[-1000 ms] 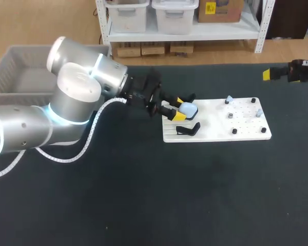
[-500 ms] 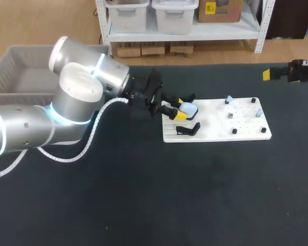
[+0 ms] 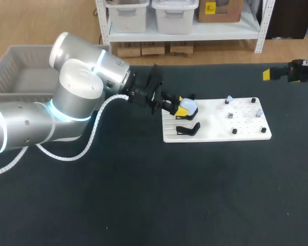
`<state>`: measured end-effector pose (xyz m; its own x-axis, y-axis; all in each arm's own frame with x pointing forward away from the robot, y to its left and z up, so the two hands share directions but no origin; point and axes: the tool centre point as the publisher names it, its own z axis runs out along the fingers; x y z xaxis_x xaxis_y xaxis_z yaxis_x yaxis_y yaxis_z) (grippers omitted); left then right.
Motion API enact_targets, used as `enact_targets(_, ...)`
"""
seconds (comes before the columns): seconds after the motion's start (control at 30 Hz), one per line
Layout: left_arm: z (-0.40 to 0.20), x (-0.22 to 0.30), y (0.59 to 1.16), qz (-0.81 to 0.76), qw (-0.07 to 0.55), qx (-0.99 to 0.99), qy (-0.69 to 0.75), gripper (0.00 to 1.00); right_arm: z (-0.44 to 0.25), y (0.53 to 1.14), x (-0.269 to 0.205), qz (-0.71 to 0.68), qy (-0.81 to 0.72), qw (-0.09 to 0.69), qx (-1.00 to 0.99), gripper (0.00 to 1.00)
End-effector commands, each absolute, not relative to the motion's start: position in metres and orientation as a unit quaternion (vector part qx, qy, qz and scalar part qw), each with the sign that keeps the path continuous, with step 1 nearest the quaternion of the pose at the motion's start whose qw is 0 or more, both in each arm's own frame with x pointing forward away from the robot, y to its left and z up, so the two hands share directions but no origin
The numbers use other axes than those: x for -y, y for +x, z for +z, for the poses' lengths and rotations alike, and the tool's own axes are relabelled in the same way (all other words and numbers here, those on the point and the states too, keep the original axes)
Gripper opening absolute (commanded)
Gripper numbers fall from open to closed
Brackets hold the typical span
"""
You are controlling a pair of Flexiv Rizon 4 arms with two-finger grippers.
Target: Pick up each earbud case from the left stands, insert the matching earbuds, close the lid, and place the case in the box.
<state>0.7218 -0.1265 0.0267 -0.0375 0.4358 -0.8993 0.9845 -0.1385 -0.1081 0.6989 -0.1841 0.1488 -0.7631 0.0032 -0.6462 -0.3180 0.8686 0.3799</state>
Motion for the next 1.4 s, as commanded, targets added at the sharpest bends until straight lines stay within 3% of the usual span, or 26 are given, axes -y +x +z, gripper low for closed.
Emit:
enact_targets(0.03,0.047,0.108,0.708,-0.436,0.352,-0.571,0.600,0.00,0.149,0.699,0.184,0.241,-0.087,0.333,-0.907,1.00)
enact_targets(0.23,0.088,0.094,0.698,-0.457,0.409,-0.548,0.569,0.00,0.149,0.699,0.184,0.241,-0.087,0.333,-0.907,1.00)
enact_targets(0.57,0.130,0.104,0.686,-0.478,0.450,-0.506,0.559,0.00,0.149,0.699,0.184,0.241,-0.087,0.333,-0.907,1.00)
enact_targets(1.4,0.130,0.117,0.673,-0.506,0.440,-0.486,0.559,0.00,0.149,0.699,0.184,0.241,-0.087,0.333,-0.907,1.00)
